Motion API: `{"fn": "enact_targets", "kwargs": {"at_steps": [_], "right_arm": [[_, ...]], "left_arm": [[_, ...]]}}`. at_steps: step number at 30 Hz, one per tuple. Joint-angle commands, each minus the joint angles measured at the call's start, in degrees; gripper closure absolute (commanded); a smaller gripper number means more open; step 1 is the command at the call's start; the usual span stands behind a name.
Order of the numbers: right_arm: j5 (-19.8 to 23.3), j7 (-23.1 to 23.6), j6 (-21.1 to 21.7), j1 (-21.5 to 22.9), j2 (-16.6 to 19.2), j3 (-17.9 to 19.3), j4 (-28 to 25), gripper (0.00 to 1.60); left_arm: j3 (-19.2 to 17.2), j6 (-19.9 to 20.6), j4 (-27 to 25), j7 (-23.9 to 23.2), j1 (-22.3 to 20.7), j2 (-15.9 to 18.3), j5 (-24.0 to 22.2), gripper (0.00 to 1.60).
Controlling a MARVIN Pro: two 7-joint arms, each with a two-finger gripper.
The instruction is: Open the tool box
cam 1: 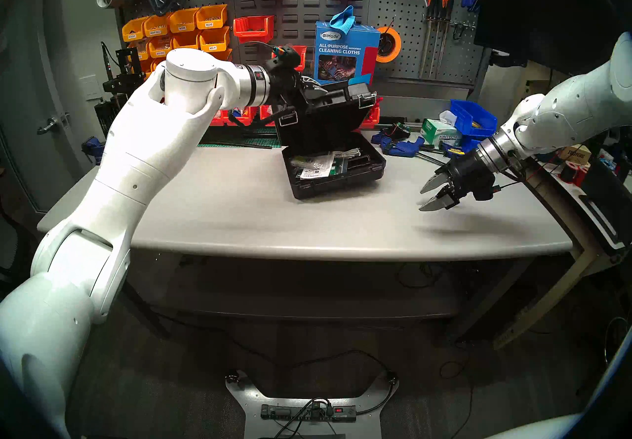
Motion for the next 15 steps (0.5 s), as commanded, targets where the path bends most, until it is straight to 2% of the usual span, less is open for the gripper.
{"fn": "enact_targets", "kwargs": {"at_steps": [1, 7, 15], "right_arm": [[0.0, 0.0, 0.0, 0.4, -0.1, 0.0, 0.1, 0.0], [0.0, 0.0, 0.0, 0.3, -0.1, 0.0, 0.2, 0.0], [0.0, 0.0, 0.0, 0.3, -0.1, 0.0, 0.2, 0.0]], "left_arm": [[-2.9, 6.8, 6.9, 2.3, -6.5, -4.6, -0.2, 1.6], [-2.6, 11.7, 12.8, 6.0, -8.6, -5.4, 0.3, 1.6], [-3.8, 12.4, 18.6, 10.4, -7.8, -5.7, 0.9, 1.6]]}}
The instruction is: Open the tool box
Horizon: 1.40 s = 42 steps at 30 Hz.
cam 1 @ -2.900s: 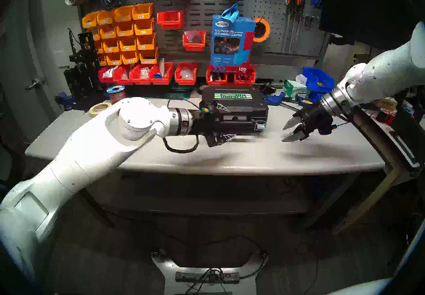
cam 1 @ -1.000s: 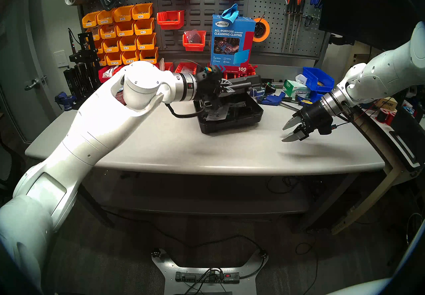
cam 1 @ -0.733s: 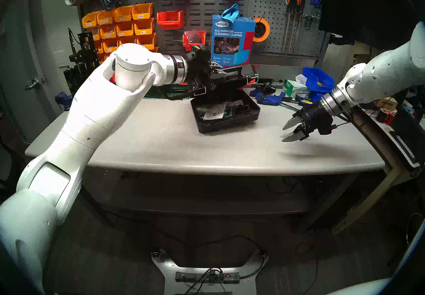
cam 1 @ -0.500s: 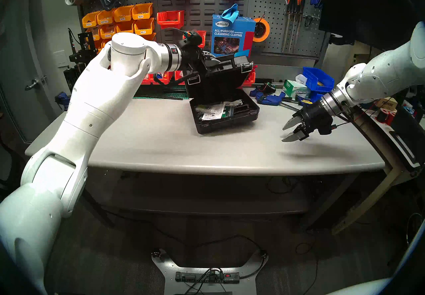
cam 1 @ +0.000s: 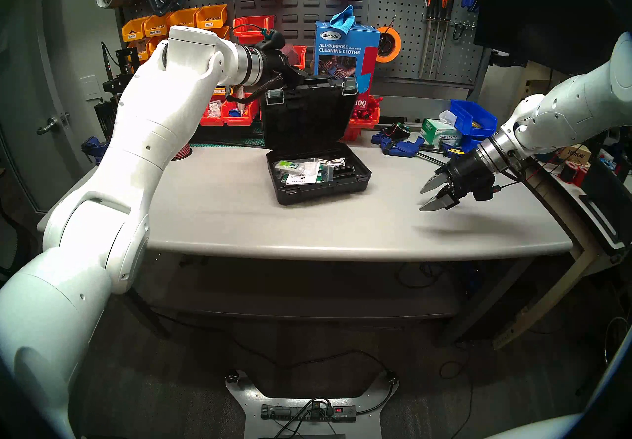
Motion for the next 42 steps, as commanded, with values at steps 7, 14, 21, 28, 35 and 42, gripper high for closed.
{"fn": "enact_targets", "kwargs": {"at_steps": [7, 14, 21, 28, 35, 42], "right_arm": [[0.0, 0.0, 0.0, 0.3, -0.1, 0.0, 0.2, 0.0], [0.0, 0.0, 0.0, 0.3, -0.1, 0.0, 0.2, 0.0], [0.0, 0.0, 0.0, 0.3, -0.1, 0.0, 0.2, 0.0], [0.0, 0.0, 0.0, 0.3, -0.1, 0.0, 0.2, 0.0], [-0.1, 0.0, 0.0, 0.4, -0.1, 0.0, 0.2, 0.0], [-0.1, 0.0, 0.0, 0.4, -0.1, 0.0, 0.2, 0.0]], "left_arm": [[-1.2, 1.3, 9.5, 6.4, 0.4, -0.6, 1.6, 1.6], [-2.1, 1.3, 15.6, 10.3, -1.3, -2.1, 2.1, 1.6], [-2.4, 3.7, 24.3, 13.5, -5.8, -5.2, 2.6, 1.6], [-1.0, 3.5, 30.3, 14.3, -9.1, -8.0, 4.3, 1.6], [3.3, 0.8, 29.4, 10.4, -10.1, -8.0, 6.6, 1.6], [7.6, -5.1, 25.1, 3.1, -10.1, -4.9, 9.0, 1.6]]}}
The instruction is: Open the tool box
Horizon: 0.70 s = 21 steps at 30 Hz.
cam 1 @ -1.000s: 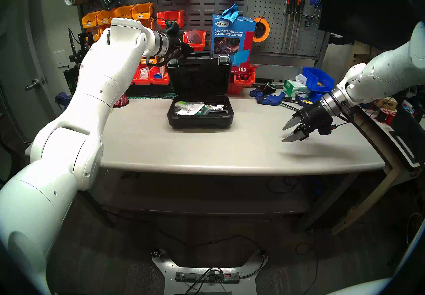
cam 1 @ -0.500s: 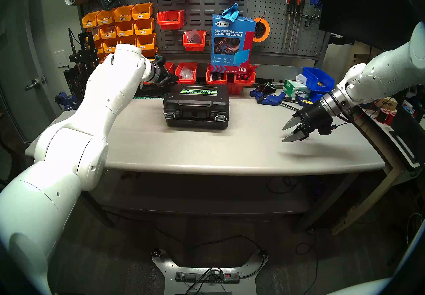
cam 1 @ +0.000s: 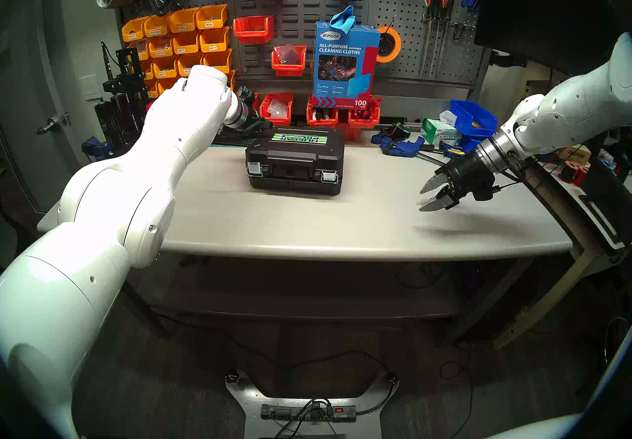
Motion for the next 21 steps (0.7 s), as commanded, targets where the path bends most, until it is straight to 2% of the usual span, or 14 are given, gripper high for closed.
{"fn": "enact_targets", "kwargs": {"at_steps": [1, 5, 9, 19, 21], "right_arm": [[-0.1, 0.0, 0.0, 0.5, -0.1, -0.1, 0.1, 0.0], [-0.1, 0.0, 0.0, 0.5, -0.1, -0.1, 0.1, 0.0], [-0.1, 0.0, 0.0, 0.5, -0.1, -0.1, 0.1, 0.0], [-0.1, 0.0, 0.0, 0.5, -0.1, 0.0, 0.1, 0.0], [-0.1, 0.0, 0.0, 0.5, -0.1, 0.0, 0.1, 0.0]], "left_arm": [[3.3, -5.9, -5.3, -6.3, -2.8, 2.7, 2.0, 1.6], [4.6, -8.3, -8.5, -9.8, -2.0, 4.7, 2.5, 1.6], [7.7, -13.7, -13.0, -15.5, -0.8, 8.3, 3.3, 1.6], [13.5, -22.5, -21.1, -25.3, 1.1, 14.0, 4.8, 1.6], [15.2, -25.5, -24.0, -28.9, 2.2, 16.6, 5.4, 1.6]]}}
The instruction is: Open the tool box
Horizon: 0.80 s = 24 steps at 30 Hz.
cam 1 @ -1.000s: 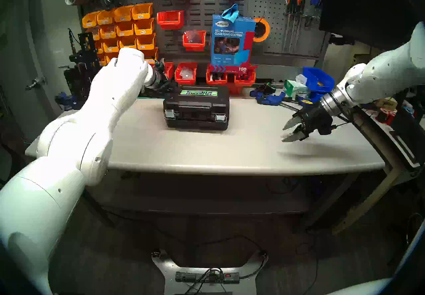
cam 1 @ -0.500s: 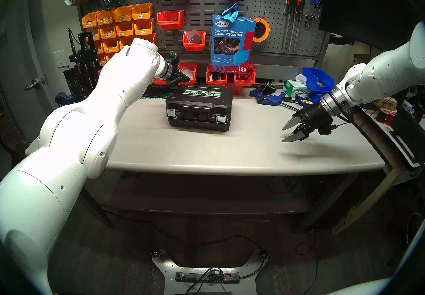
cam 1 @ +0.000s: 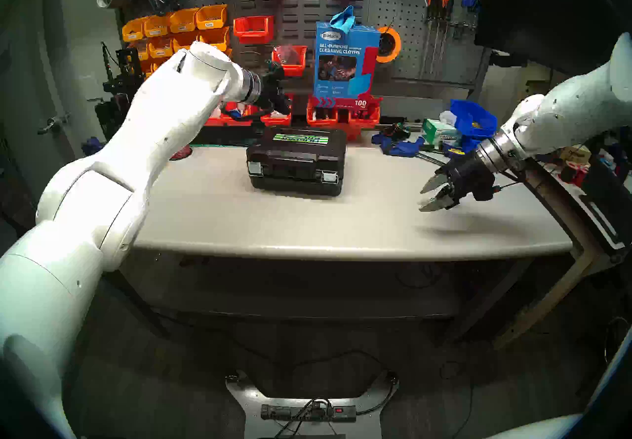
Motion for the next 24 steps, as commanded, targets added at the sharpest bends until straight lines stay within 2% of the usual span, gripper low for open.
{"fn": "enact_targets", "kwargs": {"at_steps": [1, 9, 14, 15, 17, 21, 22, 23, 24], "right_arm": [[-0.1, 0.0, 0.0, 0.5, -0.1, 0.0, 0.1, 0.0], [-0.1, 0.0, 0.0, 0.5, -0.1, 0.0, 0.1, 0.0], [-0.1, 0.0, 0.0, 0.5, -0.1, -0.1, 0.1, 0.0], [-0.1, 0.0, 0.0, 0.5, -0.1, -0.1, 0.1, 0.0], [-0.1, 0.0, 0.0, 0.5, -0.1, -0.1, 0.1, 0.0], [-0.1, 0.0, 0.0, 0.5, -0.1, -0.1, 0.1, 0.0], [-0.1, 0.0, 0.1, 0.6, -0.1, -0.1, 0.0, 0.0], [-0.1, 0.0, 0.1, 0.6, -0.1, -0.1, 0.0, 0.0], [-0.1, 0.0, 0.1, 0.6, -0.1, -0.1, 0.0, 0.0]], "left_arm": [[2.9, -6.9, -7.2, -7.5, 1.7, 6.9, 1.0, 1.6], [2.3, -12.6, -13.9, -15.7, 4.9, 11.7, 2.1, 1.6], [0.7, -15.6, -18.1, -20.4, 6.9, 14.8, 2.2, 1.6], [0.8, -16.0, -20.1, -20.7, 7.4, 16.5, 1.1, 1.6], [-1.1, -16.9, -20.4, -22.4, 8.1, 16.4, 1.1, 1.6], [-2.0, -18.0, -24.4, -24.5, 9.6, 19.4, -1.1, 1.6], [-2.3, -18.0, -25.7, -24.7, 10.2, 20.3, -1.7, 1.53], [-2.7, -18.1, -27.1, -25.0, 10.9, 21.1, -2.0, 1.37], [-3.1, -18.6, -26.6, -25.8, 11.0, 20.9, -2.3, 1.37]]}}
